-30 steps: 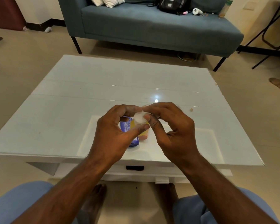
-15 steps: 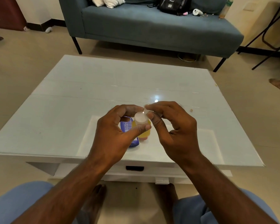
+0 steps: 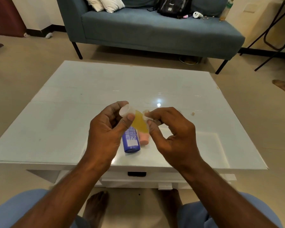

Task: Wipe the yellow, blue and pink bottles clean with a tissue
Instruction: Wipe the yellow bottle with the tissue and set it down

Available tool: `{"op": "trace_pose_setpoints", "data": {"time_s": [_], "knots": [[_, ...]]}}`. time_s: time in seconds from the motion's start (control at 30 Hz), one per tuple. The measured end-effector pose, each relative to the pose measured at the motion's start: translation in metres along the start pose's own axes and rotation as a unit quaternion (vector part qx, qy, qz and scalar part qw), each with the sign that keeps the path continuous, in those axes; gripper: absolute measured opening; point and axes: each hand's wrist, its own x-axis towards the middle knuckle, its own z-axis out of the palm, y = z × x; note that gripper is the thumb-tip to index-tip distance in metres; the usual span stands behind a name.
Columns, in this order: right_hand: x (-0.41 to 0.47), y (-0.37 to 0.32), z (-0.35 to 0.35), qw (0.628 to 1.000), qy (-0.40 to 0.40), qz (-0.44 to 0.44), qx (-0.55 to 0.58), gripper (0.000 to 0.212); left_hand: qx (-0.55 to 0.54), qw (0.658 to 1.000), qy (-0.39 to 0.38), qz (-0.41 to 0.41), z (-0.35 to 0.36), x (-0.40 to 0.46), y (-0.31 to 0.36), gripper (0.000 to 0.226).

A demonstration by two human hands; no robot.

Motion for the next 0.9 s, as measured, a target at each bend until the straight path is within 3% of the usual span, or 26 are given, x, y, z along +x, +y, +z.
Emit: {"op": "trace_pose_setpoints", "data": {"time_s": [0.27,0.47,0.57,0.7,0.83,0.9], "knots": [[-0.003,-0.006,0.006,1.000,-0.014,0.025,0.006,0.022,0.015,1.000,0.006,0.017,0.001,-0.005,0.000,0.050],[-0.001,0.003,-0.001,0.987,-0.033,0.158,0.022,0.014,-0.099,0.991,0.087,-0.005,-0.007,0.003,0.004,0.040],[0.000,0.000,0.002,0.965,0.001,0.243,0.102,0.011,-0.132,0.988,0.061,-0.044,-0.005,0.006,0.000,0.044],[0.009,0.000,-0.004,0.951,0.084,0.265,0.135,0.017,-0.025,0.998,0.015,-0.048,-0.003,0.003,-0.004,0.039],[0.011,-0.001,-0.007,0.957,0.103,0.231,0.141,0.022,0.189,0.978,-0.082,0.006,-0.001,-0.004,-0.009,0.032],[0.008,-0.002,-0.005,0.970,0.095,0.183,0.126,0.026,0.204,0.972,-0.113,0.003,0.005,-0.009,-0.010,0.043]]}}
